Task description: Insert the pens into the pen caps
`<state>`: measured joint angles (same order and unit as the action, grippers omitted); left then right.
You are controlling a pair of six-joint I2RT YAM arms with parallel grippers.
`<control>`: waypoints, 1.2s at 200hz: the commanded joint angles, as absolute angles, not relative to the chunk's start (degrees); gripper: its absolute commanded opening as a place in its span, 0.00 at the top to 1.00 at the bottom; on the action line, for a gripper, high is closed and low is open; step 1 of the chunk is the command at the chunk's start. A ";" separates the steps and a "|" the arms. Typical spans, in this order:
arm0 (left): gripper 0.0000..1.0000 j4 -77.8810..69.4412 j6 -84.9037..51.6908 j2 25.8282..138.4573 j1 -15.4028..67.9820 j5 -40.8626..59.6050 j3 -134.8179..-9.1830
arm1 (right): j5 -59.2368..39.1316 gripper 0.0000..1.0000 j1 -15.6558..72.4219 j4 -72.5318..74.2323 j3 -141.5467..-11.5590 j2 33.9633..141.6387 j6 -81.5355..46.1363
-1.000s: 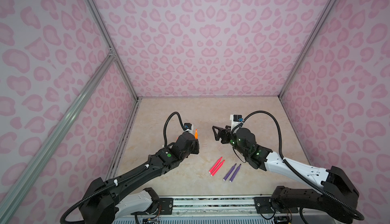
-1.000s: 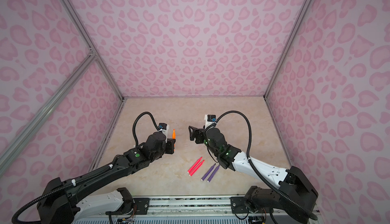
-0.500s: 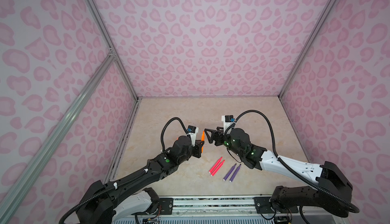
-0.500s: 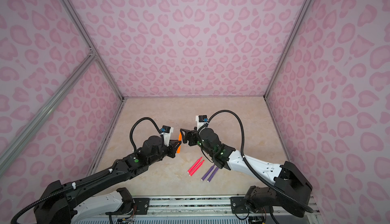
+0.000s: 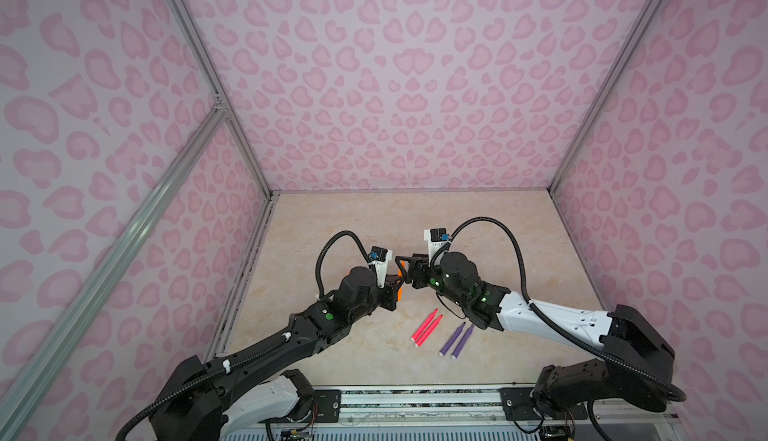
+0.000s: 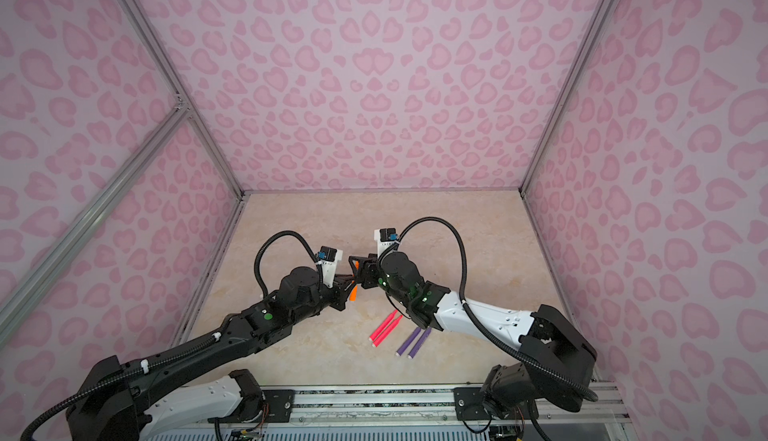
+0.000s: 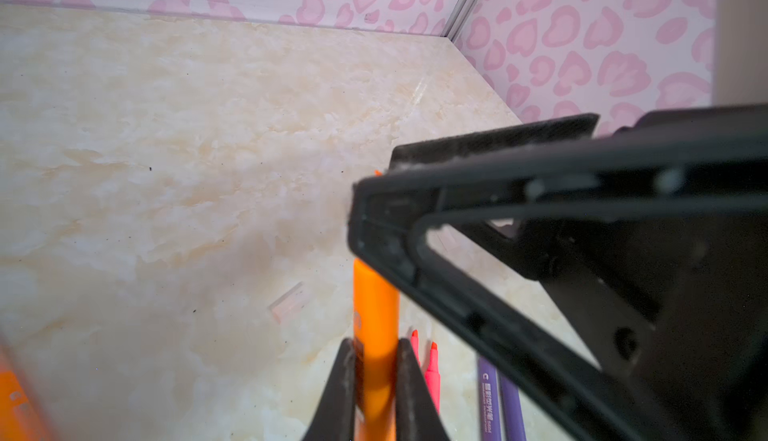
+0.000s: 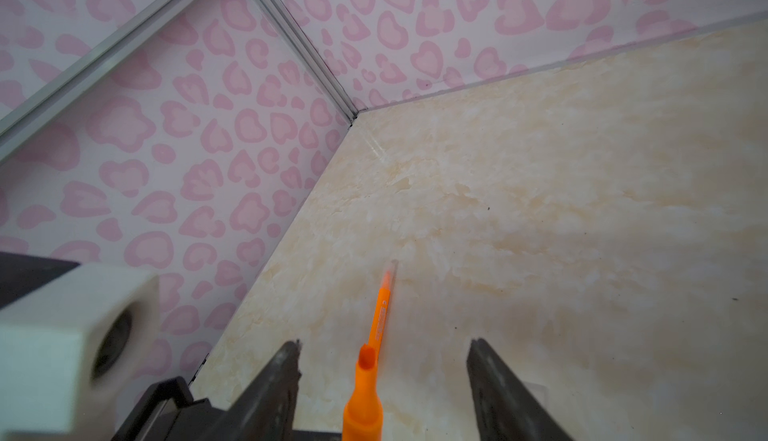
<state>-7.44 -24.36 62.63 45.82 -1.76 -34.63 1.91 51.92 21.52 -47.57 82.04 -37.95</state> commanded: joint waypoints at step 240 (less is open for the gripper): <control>0.72 -9.40 -23.65 62.50 45.81 -0.04 -34.88 | -1.05 1.00 53.06 23.91 -49.95 85.99 -40.45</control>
